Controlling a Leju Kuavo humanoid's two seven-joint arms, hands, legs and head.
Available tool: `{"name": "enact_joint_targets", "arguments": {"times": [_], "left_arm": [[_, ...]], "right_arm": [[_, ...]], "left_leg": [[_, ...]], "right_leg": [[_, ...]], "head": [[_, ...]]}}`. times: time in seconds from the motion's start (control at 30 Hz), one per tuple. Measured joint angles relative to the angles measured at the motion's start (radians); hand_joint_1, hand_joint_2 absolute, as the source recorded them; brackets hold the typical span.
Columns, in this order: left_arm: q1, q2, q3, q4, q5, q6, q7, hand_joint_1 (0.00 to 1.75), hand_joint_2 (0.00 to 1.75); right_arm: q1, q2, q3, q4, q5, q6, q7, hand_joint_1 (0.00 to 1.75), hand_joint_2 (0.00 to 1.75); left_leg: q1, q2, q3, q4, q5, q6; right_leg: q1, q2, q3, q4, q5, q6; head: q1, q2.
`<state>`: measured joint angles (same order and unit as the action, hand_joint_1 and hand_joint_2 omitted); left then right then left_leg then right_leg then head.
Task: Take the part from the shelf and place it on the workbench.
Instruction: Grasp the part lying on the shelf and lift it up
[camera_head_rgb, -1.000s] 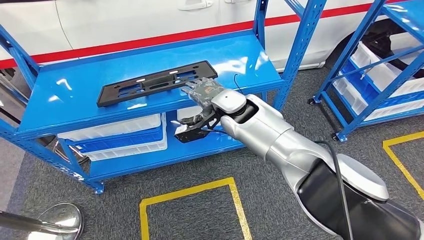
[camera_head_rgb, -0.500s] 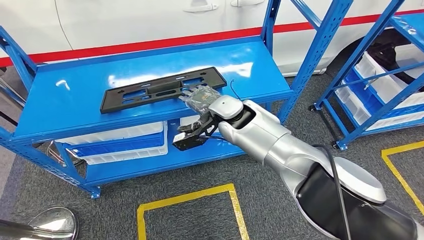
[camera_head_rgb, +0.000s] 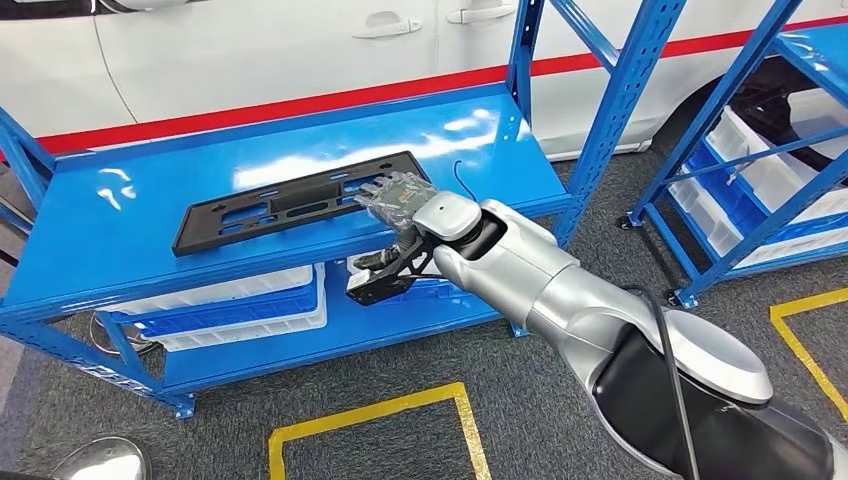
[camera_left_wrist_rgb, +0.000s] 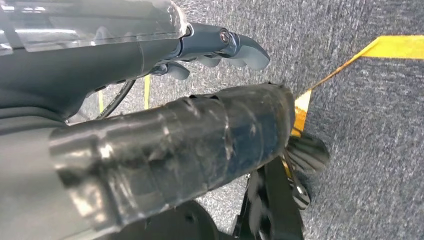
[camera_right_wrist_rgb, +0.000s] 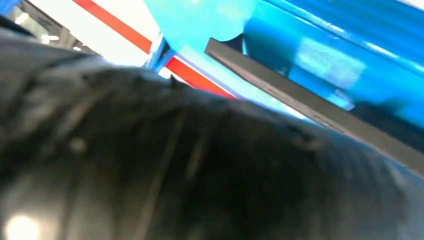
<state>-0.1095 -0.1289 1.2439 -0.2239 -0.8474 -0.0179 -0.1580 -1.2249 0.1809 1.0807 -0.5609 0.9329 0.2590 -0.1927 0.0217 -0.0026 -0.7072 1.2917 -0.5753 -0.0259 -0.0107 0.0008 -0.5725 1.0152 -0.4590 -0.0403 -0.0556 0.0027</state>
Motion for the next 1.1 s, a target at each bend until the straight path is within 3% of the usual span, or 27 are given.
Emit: {"name": "enact_joint_targets", "arguments": {"times": [0.03, 0.1, 0.13, 0.17, 0.33, 0.37, 0.43, 0.5, 0.53, 0.57, 0.63, 0.67, 0.77, 0.87, 0.97, 1.0, 1.03, 1.1], "left_arm": [[0.002, 0.000, 0.000, 0.000, 0.000, 0.000, 0.001, 0.00, 0.00], [0.004, 0.001, 0.000, 0.000, -0.002, 0.000, 0.001, 0.00, 0.00], [0.004, 0.002, 0.000, 0.000, -0.004, 0.000, 0.001, 0.00, 0.00], [0.002, 0.002, 0.000, 0.000, -0.006, 0.000, 0.001, 0.00, 0.00], [-0.002, 0.001, 0.000, 0.001, -0.009, -0.001, 0.001, 0.00, 0.00], [-0.001, 0.000, 0.000, 0.001, -0.009, -0.001, 0.001, 0.00, 0.00], [-0.002, 0.000, 0.000, 0.001, -0.009, -0.001, 0.001, 0.00, 0.00], [-0.003, 0.000, 0.000, 0.001, -0.009, -0.001, 0.000, 0.00, 0.00], [-0.003, 0.000, 0.000, 0.001, -0.009, -0.001, 0.000, 0.00, 0.00], [-0.002, 0.000, 0.000, 0.001, -0.009, -0.001, 0.000, 0.00, 0.00], [-0.002, -0.002, 0.000, 0.002, -0.010, -0.001, 0.000, 0.00, 0.00], [-0.002, -0.004, 0.000, 0.002, -0.010, -0.001, 0.000, 0.00, 0.00], [-0.005, -0.005, 0.000, 0.004, -0.010, 0.000, 0.000, 0.00, 0.00], [-0.006, -0.004, 0.000, 0.004, -0.011, 0.000, 0.001, 0.00, 0.00], [-0.005, -0.003, 0.000, 0.005, -0.013, 0.000, 0.000, 0.00, 0.00], [-0.004, -0.003, 0.000, 0.005, -0.013, 0.000, 0.001, 0.00, 0.00], [-0.003, -0.002, 0.000, 0.005, -0.014, 0.001, 0.001, 0.00, 0.00], [-0.001, -0.002, 0.000, 0.005, -0.014, 0.001, 0.001, 0.00, 0.00]], "right_arm": [[0.002, 0.000, 0.003, 0.000, -0.003, -0.002, 0.001, 0.00, 0.00], [0.002, -0.001, 0.008, -0.003, -0.012, -0.005, 0.004, 0.00, 0.00], [0.001, -0.002, 0.009, -0.005, -0.015, -0.006, 0.004, 0.00, 0.00], [0.000, -0.003, 0.011, -0.008, -0.017, -0.005, 0.004, 0.00, 0.00], [-0.005, -0.010, 0.014, -0.021, -0.021, -0.001, 0.004, 0.00, 0.00], [-0.007, -0.011, 0.014, -0.023, -0.022, -0.001, 0.004, 0.00, 0.00], [-0.007, -0.015, 0.015, -0.025, -0.024, -0.001, 0.006, 0.00, 0.00], [-0.003, -0.019, 0.017, -0.025, -0.025, -0.002, 0.009, 0.00, 0.00], [-0.001, -0.020, 0.018, -0.025, -0.025, -0.002, 0.012, 0.00, 0.00], [0.000, -0.021, 0.018, -0.025, -0.025, -0.003, 0.014, 0.00, 0.00], [-0.002, -0.023, 0.019, -0.025, -0.025, -0.006, 0.016, 0.00, 0.00], [-0.005, -0.023, 0.019, -0.025, -0.025, -0.007, 0.016, 0.00, 0.00], [-0.009, -0.024, 0.021, -0.025, -0.025, -0.008, 0.016, 0.00, 0.00], [-0.012, -0.023, 0.022, -0.029, -0.025, -0.010, 0.017, 0.00, 0.00], [-0.010, -0.022, 0.024, -0.030, -0.025, -0.010, 0.017, 0.00, 0.00], [-0.005, -0.022, 0.025, -0.030, -0.025, -0.009, 0.017, 0.00, 0.00], [-0.002, -0.022, 0.027, -0.030, -0.025, -0.009, 0.017, 0.00, 0.00], [0.001, -0.021, 0.030, -0.031, -0.025, -0.009, 0.017, 0.00, 0.00]], "left_leg": [[0.001, 0.000, -0.008, -0.013, 0.032, -0.001], [0.003, 0.002, 0.026, -0.129, 0.125, -0.001], [0.002, 0.003, 0.048, -0.187, 0.156, 0.000], [0.000, 0.003, 0.065, -0.229, 0.168, 0.005], [0.001, 0.001, 0.089, -0.267, 0.148, 0.038], [0.003, 0.002, 0.095, -0.270, 0.145, 0.044], [0.002, 0.001, 0.104, -0.271, 0.137, 0.055], [0.000, -0.001, 0.113, -0.271, 0.128, 0.059], [-0.001, -0.003, 0.120, -0.271, 0.123, 0.059], [-0.003, -0.004, 0.130, -0.271, 0.117, 0.058], [-0.007, -0.005, 0.148, -0.271, 0.103, 0.054], [-0.008, -0.006, 0.153, -0.271, 0.098, 0.051], [-0.007, -0.006, 0.156, -0.277, 0.093, 0.035], [-0.006, -0.003, 0.144, -0.239, 0.068, 0.023], [-0.002, -0.003, 0.038, -0.058, 0.007, 0.011], [0.000, -0.003, 0.005, -0.016, 0.005, 0.007], [0.001, -0.002, -0.011, -0.011, 0.025, 0.003], [0.004, -0.001, 0.012, -0.111, 0.115, 0.000]], "right_leg": [[0.000, 0.000, 0.009, 0.002, -0.008, 0.001], [-0.002, 0.001, 0.028, 0.006, -0.026, 0.006], [0.000, 0.002, 0.034, 0.010, -0.035, 0.011], [0.002, 0.003, 0.036, 0.012, -0.041, 0.015], [0.006, 0.002, 0.030, 0.032, -0.064, 0.036], [0.005, 0.002, 0.013, 0.069, -0.082, 0.041], [0.004, 0.001, -0.061, 0.200, -0.129, 0.045], [0.004, 0.001, -0.135, 0.298, -0.141, 0.046], [0.004, 0.001, -0.147, 0.295, -0.117, 0.043], [0.005, 0.001, -0.139, 0.253, -0.075, 0.038], [0.012, 0.001, -0.093, 0.120, 0.010, 0.021], [0.017, 0.001, -0.070, 0.066, 0.030, 0.014], [0.024, 0.002, -0.045, 0.019, 0.025, 0.005], [0.010, 0.002, -0.022, -0.007, 0.027, -0.002], [0.006, 0.001, -0.002, -0.014, 0.016, -0.008], [0.006, 0.000, 0.004, -0.013, 0.010, -0.008], [0.006, 0.000, 0.010, -0.011, 0.003, -0.007], [0.004, 0.001, 0.025, -0.003, -0.015, -0.002]], "head": [[0.000, 0.000], [0.000, 0.000], [0.000, 0.000], [0.000, 0.000], [0.002, 0.000], [0.002, 0.000], [0.003, 0.000], [0.003, 0.000], [0.003, 0.000], [0.003, 0.000], [0.002, 0.000], [0.002, 0.000], [0.002, 0.000], [0.000, 0.000], [-0.003, 0.000], [-0.002, 0.000], [-0.002, 0.000], [-0.002, 0.000]]}}
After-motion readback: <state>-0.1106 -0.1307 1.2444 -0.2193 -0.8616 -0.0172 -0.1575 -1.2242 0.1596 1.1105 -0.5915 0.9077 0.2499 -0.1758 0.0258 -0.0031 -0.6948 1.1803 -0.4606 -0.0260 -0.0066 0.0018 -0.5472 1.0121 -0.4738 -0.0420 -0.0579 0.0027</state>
